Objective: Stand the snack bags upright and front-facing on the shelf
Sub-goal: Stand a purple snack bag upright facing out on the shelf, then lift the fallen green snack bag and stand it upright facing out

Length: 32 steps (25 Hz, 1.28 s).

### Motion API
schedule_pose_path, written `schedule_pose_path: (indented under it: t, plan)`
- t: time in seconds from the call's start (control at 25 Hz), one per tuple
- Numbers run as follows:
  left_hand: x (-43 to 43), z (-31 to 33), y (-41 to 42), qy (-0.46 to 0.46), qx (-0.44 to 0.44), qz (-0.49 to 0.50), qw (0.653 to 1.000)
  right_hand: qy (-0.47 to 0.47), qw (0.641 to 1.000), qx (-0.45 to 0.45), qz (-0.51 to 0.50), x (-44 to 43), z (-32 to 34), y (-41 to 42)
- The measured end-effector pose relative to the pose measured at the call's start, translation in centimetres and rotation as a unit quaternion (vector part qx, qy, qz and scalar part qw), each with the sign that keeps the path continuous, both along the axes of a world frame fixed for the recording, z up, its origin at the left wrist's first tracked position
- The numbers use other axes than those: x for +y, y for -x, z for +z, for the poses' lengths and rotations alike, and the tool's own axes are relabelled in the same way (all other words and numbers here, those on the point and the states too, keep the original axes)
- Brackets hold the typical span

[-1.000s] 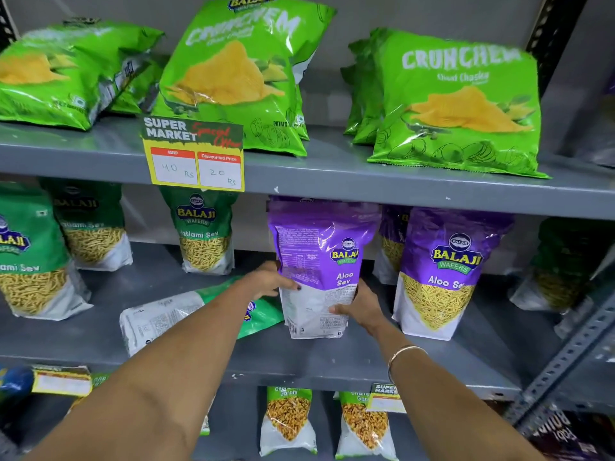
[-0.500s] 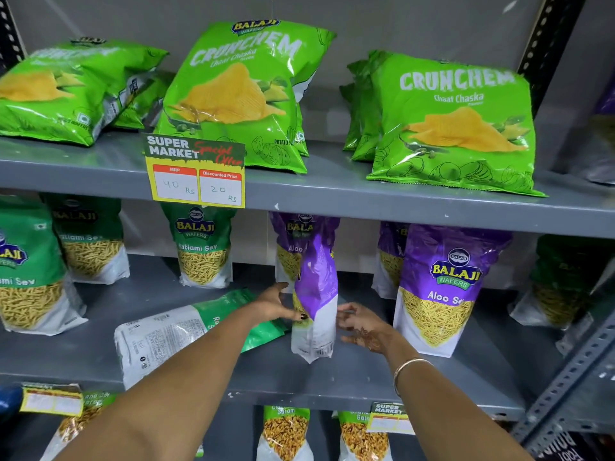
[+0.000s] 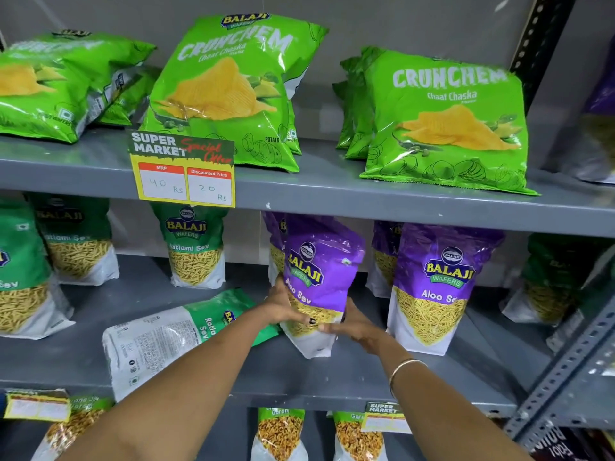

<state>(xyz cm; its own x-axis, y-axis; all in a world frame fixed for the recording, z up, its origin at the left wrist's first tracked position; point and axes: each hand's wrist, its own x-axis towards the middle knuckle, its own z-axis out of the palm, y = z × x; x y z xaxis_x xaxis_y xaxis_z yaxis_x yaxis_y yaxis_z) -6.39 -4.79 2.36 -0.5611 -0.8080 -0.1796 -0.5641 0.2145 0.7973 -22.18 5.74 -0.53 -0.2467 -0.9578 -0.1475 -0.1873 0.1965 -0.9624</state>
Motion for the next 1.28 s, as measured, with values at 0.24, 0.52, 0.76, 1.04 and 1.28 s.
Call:
schedule_pose_path:
  t: [0.24,0.52,0.76,1.04,1.28]
  plan:
    - [-0.7,-0.7,-1.3,-0.014,0.018,0.052,0.998,0.017,0.998,-0.037,-0.046,-0.2,0.5,1.7]
    - [-0.6,-1.4,-0.9,0.019,0.059,0.109,0.992,0.042,0.998,-0.055,-0.003,-1.0,0.6,1.6]
    - [0.0,-1.3,-1.1,0.010,0.062,0.105,0.993,0.023,0.999,-0.040,0.014,-1.0,1.2,1.5]
    - [-3.6,-0.5,-10.6,0.212,-0.184,0.094,0.955,-0.265,0.954,-0.010,-0.141,-0.7,1.4,-3.3]
    - [-10.5,-0.9,-24.1,0.036,-0.161,0.063,0.984,-0.297,0.938,-0.117,-0.132,-5.7,0.2,-19.2]
